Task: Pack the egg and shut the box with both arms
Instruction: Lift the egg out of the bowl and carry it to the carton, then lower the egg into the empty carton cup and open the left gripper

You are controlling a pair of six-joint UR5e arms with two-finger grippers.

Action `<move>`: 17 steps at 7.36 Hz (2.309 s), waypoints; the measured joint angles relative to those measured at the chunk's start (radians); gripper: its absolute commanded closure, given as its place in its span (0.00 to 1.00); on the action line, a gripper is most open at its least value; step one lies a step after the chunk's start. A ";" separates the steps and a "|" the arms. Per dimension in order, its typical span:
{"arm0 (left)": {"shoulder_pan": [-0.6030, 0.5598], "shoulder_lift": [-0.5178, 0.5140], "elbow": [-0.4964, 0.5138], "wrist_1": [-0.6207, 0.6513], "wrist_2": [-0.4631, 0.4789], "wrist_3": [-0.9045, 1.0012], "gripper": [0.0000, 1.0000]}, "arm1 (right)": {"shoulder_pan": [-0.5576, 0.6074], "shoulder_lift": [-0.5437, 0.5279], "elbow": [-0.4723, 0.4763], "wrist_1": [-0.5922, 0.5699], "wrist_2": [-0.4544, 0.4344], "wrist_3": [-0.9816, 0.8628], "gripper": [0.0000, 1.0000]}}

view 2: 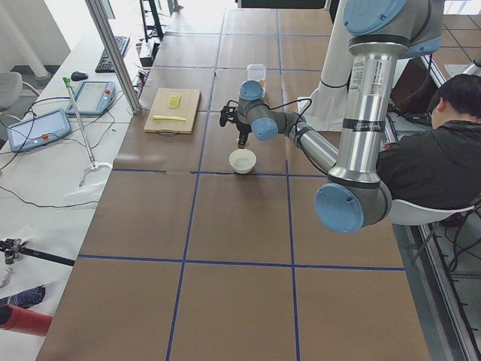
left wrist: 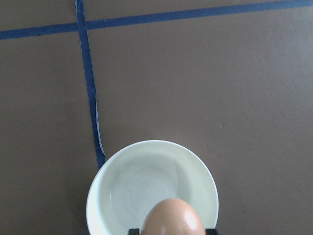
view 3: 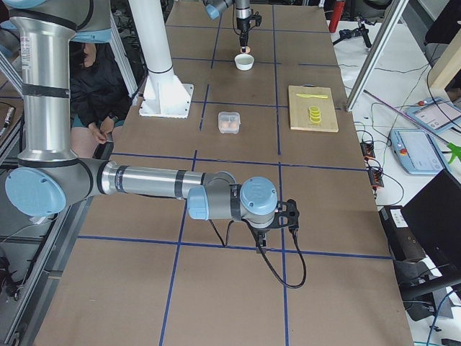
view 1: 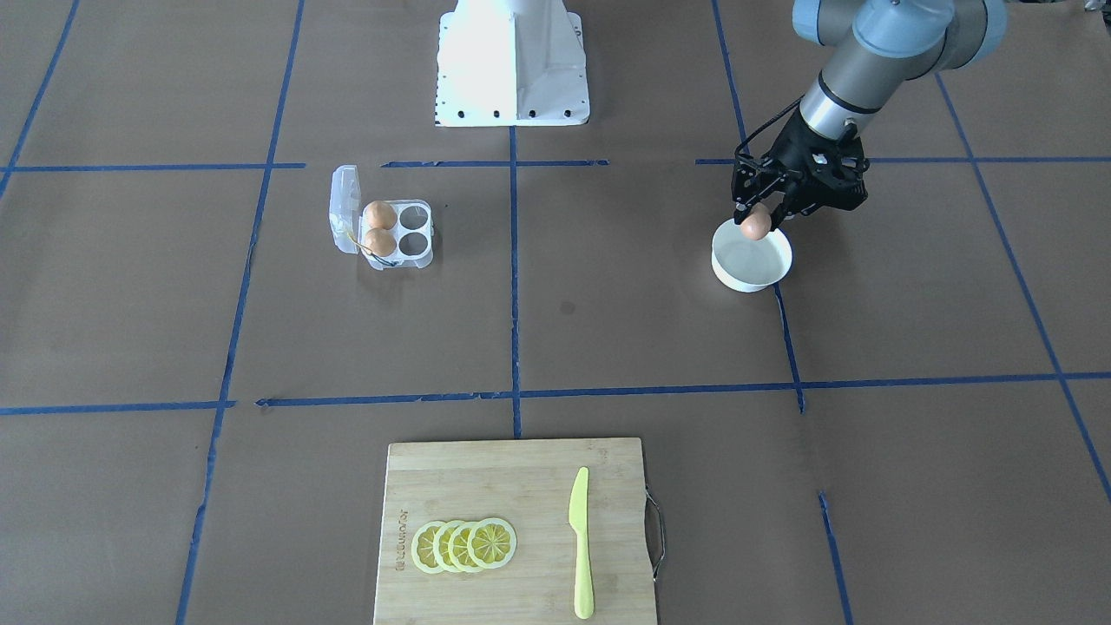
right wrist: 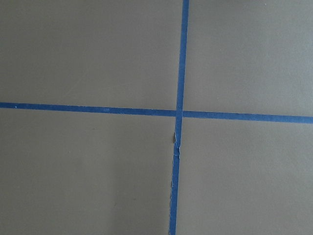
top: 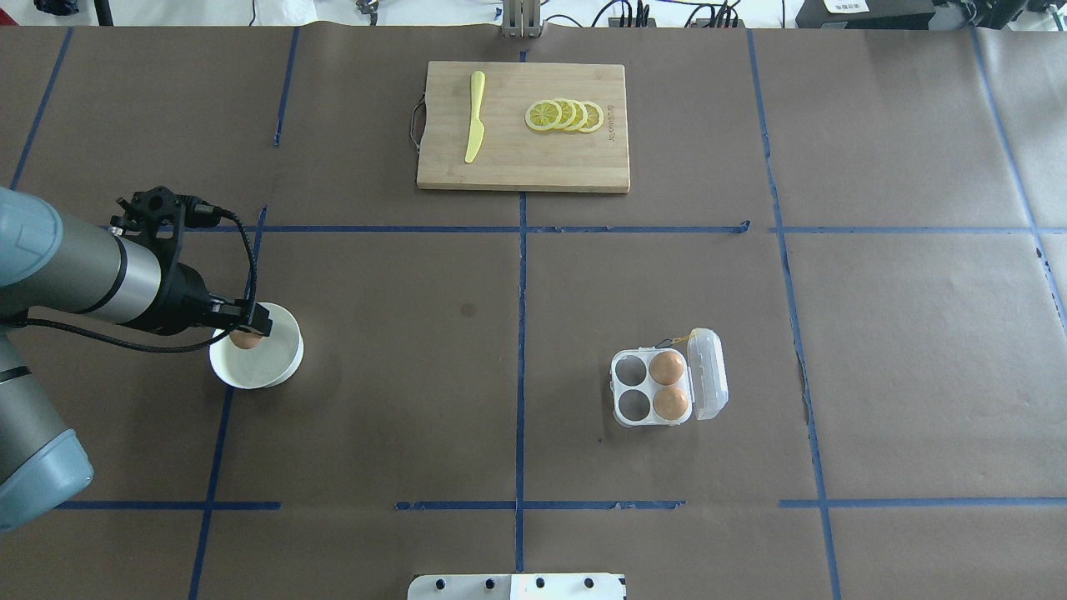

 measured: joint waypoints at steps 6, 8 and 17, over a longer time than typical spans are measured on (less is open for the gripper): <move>0.215 -0.491 0.361 -0.368 0.145 0.020 1.00 | 0.000 0.006 -0.002 0.000 0.001 0.000 0.00; 0.305 -0.584 0.487 -0.474 0.245 0.056 1.00 | 0.000 0.006 -0.002 0.000 0.001 0.000 0.00; 0.392 -0.683 0.686 -0.612 0.368 0.061 0.00 | 0.000 0.007 -0.001 0.000 0.002 0.000 0.00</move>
